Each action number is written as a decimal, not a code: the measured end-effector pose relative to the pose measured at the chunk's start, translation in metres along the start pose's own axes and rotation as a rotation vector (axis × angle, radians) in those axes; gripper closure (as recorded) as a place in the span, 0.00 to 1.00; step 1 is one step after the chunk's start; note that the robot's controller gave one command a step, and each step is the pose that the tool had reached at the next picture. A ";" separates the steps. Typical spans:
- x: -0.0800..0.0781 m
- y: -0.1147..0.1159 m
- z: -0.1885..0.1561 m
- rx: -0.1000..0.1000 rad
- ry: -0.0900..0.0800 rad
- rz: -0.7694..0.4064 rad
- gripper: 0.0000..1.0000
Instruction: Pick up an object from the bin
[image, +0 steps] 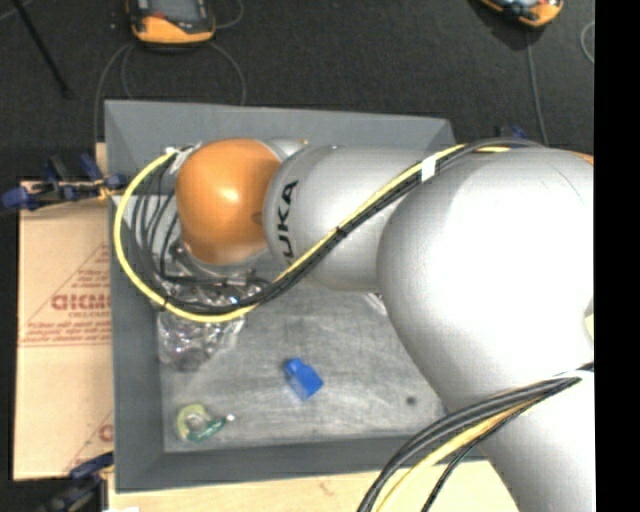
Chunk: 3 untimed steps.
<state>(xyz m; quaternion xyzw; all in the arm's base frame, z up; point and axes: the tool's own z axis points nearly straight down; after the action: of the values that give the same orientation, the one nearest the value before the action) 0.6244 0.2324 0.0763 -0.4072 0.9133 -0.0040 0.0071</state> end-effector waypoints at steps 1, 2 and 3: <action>-0.001 0.002 -0.001 -0.006 0.002 0.001 1.00; -0.001 0.000 -0.007 -0.012 0.005 0.010 1.00; -0.002 0.000 -0.009 -0.015 0.003 0.015 1.00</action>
Offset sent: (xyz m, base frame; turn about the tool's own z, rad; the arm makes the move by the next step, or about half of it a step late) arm 0.0000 0.0000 0.0000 0.0000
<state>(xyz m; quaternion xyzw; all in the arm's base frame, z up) 0.6252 0.2341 0.0854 -0.4004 0.9164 0.0022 0.0026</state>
